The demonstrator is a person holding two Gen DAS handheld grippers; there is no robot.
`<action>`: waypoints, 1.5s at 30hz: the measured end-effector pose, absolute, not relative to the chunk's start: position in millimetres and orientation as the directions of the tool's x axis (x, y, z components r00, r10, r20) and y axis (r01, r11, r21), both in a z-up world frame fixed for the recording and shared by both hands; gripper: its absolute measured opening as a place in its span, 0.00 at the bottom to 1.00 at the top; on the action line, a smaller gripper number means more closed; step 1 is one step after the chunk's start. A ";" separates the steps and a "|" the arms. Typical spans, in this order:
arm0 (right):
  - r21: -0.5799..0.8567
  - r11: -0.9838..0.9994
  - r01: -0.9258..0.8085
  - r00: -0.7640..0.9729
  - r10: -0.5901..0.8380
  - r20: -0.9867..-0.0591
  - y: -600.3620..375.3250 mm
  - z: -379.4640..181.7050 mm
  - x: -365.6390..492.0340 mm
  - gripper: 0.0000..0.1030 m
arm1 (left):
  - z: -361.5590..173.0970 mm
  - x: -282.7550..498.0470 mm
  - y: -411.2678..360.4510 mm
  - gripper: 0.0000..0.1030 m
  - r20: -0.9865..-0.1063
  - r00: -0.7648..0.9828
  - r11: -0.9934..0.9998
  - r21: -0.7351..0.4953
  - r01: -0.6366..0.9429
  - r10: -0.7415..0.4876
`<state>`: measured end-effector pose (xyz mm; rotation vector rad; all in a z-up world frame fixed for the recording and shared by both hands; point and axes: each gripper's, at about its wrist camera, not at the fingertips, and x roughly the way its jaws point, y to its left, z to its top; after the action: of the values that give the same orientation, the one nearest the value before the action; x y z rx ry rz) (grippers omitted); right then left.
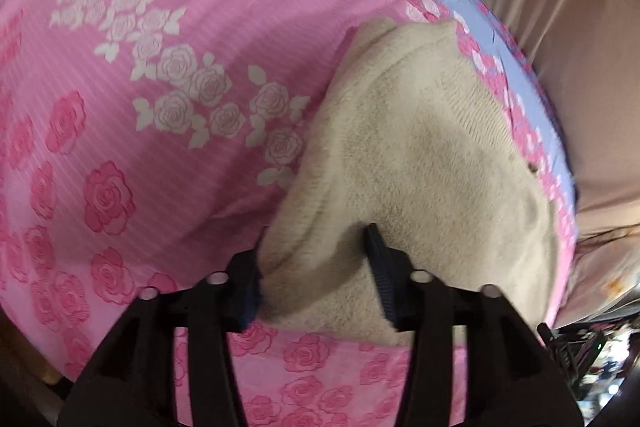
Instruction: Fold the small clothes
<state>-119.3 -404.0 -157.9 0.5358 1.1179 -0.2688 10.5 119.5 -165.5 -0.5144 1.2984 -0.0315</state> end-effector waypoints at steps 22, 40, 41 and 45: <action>0.145 0.937 0.319 0.526 -0.047 -0.849 -406.5 -88.0 -112.4 0.74 | -88.6 14.0 134.1 0.80 -0.878 0.422 0.923 -0.332 -0.193 -0.227; 0.085 0.938 0.335 0.331 -0.033 -0.943 -427.6 -152.1 11.6 0.35 | -163.8 129.5 92.4 0.35 -0.957 0.268 0.968 -0.164 -0.188 -0.110; 0.118 0.930 0.349 0.328 -0.004 -0.945 -429.1 -154.3 4.8 0.35 | -155.0 123.1 92.5 0.42 -0.953 0.288 0.970 -0.152 -0.190 -0.093; 0.210 0.898 0.386 0.461 0.009 -0.887 -434.2 -133.6 -48.0 0.80 | -127.1 90.1 101.8 0.89 -0.930 0.349 0.977 -0.171 -0.126 -0.118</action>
<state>-48.0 -434.2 -133.6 0.4138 1.0739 -0.2402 90.1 101.8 -127.1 -0.2284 1.2178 0.0056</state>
